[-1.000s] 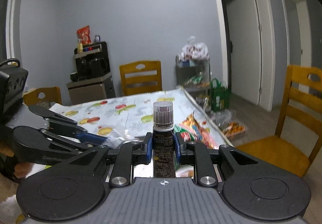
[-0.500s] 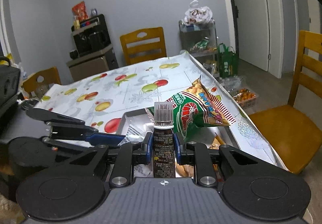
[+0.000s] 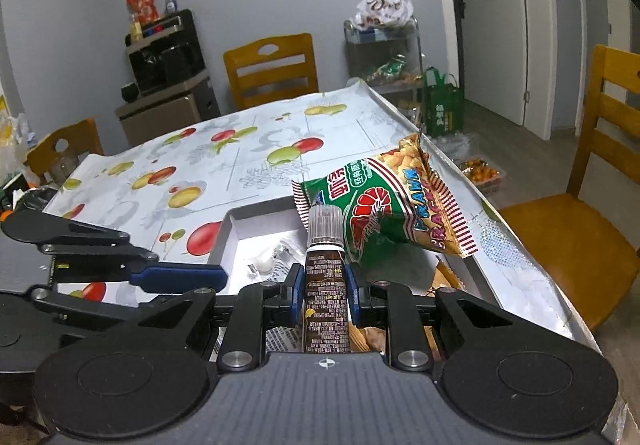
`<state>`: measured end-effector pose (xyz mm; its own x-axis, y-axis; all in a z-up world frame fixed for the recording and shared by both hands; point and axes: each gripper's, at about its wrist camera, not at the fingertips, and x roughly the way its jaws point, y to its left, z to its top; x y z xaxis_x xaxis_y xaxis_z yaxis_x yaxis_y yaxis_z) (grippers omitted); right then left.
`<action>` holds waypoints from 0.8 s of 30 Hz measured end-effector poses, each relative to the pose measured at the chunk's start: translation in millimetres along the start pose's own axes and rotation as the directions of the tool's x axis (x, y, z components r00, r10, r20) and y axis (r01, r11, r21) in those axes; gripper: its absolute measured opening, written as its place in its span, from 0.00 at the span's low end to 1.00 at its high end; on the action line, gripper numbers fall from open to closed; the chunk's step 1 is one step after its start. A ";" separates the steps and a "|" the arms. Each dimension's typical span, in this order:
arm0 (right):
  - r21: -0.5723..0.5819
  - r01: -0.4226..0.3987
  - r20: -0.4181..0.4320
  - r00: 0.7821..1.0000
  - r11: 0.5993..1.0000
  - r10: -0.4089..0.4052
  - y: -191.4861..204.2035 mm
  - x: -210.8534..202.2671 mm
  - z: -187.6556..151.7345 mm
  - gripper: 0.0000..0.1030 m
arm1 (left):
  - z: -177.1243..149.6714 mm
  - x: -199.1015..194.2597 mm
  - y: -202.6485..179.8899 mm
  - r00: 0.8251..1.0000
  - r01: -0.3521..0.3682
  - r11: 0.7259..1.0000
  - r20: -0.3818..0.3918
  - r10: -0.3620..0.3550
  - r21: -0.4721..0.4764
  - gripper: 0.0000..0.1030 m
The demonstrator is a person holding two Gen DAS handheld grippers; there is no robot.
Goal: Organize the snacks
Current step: 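Open both tools to drop the snack bag and brown tube into the tray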
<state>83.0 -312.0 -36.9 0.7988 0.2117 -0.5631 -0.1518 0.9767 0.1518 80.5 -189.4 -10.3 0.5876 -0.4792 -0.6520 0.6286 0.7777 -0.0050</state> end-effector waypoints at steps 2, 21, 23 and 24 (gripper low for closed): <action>-0.001 0.008 0.002 1.000 1.000 -0.007 1.3 1.3 0.0 0.23 | -1.6 -3.9 1.2 1.000 -0.001 1.000 0.005 0.001 -0.002 0.21; -0.022 0.098 0.036 0.995 0.995 -0.097 18.9 -23.7 -2.5 0.69 | -22.2 -44.6 6.1 0.996 -0.007 1.000 0.086 0.006 0.019 0.79; -0.046 0.122 0.047 0.992 0.991 -0.120 25.0 -35.6 -7.0 0.80 | -27.2 -51.4 7.3 0.995 -0.002 1.000 0.102 -0.001 0.024 0.87; -0.058 0.135 0.053 0.990 0.989 -0.132 28.0 -41.5 -9.4 0.85 | -30.4 -55.1 8.1 0.994 0.002 1.000 0.110 -0.005 0.026 0.88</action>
<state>40.2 -293.0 -17.0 0.8413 0.0792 -0.5347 -0.0767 0.9967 0.0270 37.8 -144.3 2.5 0.6373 -0.5248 -0.5642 0.6428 0.7659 0.0137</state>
